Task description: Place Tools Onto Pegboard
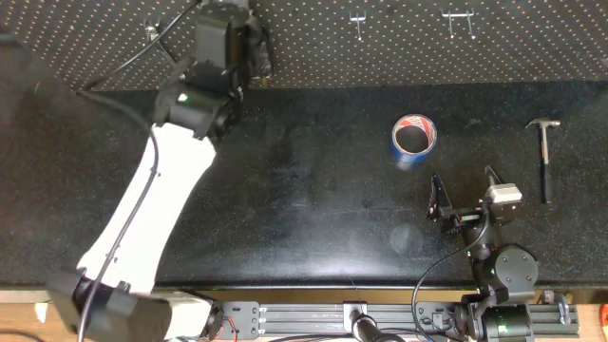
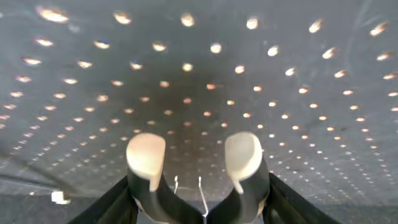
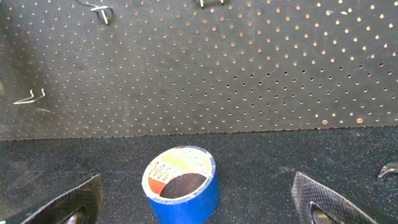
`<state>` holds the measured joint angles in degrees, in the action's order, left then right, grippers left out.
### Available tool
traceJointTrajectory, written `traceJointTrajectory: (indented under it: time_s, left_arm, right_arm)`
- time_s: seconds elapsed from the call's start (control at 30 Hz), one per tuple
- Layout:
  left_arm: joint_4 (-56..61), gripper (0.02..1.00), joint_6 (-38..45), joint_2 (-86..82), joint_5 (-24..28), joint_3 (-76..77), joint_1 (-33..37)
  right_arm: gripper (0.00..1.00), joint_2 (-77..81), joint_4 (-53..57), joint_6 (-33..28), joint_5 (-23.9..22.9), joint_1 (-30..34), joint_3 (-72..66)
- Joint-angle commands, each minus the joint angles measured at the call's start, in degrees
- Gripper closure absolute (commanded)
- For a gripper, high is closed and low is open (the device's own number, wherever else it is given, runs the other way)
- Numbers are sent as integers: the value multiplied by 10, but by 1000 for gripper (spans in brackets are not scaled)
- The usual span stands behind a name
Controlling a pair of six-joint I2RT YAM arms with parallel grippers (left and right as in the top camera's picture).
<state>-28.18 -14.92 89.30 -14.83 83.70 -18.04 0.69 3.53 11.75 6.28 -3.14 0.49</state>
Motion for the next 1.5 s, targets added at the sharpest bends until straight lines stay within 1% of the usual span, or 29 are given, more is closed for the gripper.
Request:
traceJointTrajectory:
  time_s: [0.03,0.1,0.37,0.4,0.43,0.47,0.53,0.57,0.63,0.67,0.73,0.8,0.83,0.87,0.9,0.93,0.97,1.03,1.1,1.2,1.23,1.3,1.33,1.37,1.43,1.47,1.5]
  left_arm:
    - [89,991,24,45,-12,8,20]
    - [107,991,50,49,-13,8,31]
    - [126,989,49,88,-11,8,35]
    - [126,827,49,88,-11,8,35]
    - [126,564,49,89,-11,8,35]
    - [126,435,49,89,-11,8,35]
    - [125,343,49,89,-11,8,35]
    - [123,314,49,89,-11,8,35]
    - [111,187,49,89,-11,8,35]
    - [110,18,49,89,-11,8,35]
    - [90,23,49,81,-11,8,35]
    - [-19,23,49,10,-10,-11,44]
    - [-1,23,47,-44,-10,-68,61]
    - [73,23,47,-118,8,-168,85]
    - [155,23,47,-176,40,-267,112]
    - [214,23,47,-226,68,-348,135]
    - [319,23,47,-305,101,-484,168]
    - [403,23,47,-410,111,-618,194]
    - [427,23,47,-507,128,-696,221]
    - [434,20,47,-669,143,-812,228]
    - [405,20,47,-722,150,-834,228]
    - [353,23,48,-777,132,-834,228]
    - [308,23,48,-800,131,-834,224]
    - [245,25,50,-847,119,-834,206]
    - [237,23,148,-892,125,-834,171]
    - [236,23,148,-891,141,-834,170]
    - [236,23,143,-891,143,-834,170]
  right_arm:
    - [12,-5,2,7,1,-4,-3]
    - [12,-5,2,7,2,-4,-3]
    - [12,-5,2,7,2,-4,-3]
    - [12,-5,2,6,2,-4,-3]
    - [12,-5,2,7,2,-4,-3]
    - [12,-5,2,7,2,-4,-3]
    - [12,-5,2,7,2,-4,-3]
    - [12,-5,2,7,2,-4,-3]
    - [12,-5,2,7,2,-4,-3]
    - [12,-5,2,7,2,-4,-3]
    - [12,-5,2,7,1,-4,-3]
    - [12,-5,2,7,1,-4,-3]
    - [12,-5,2,7,2,-4,-3]
    - [12,-5,2,7,1,-4,-3]
    - [12,-5,2,7,2,-4,-3]
    - [12,-5,2,6,2,-4,-3]
    - [12,-5,2,7,2,-4,-3]
    - [12,-5,2,7,2,-4,-3]
    - [12,-5,2,7,2,-4,-3]
    - [12,-5,2,7,2,-4,-3]
    - [12,-5,2,6,2,-4,-3]
    - [12,-5,2,7,2,-4,-3]
    - [12,-5,2,6,2,-4,-3]
    - [12,-5,2,7,2,-4,-3]
    - [12,-5,2,6,2,-4,-3]
    - [12,-5,2,7,2,-4,-3]
    - [12,-5,2,7,2,-4,-3]
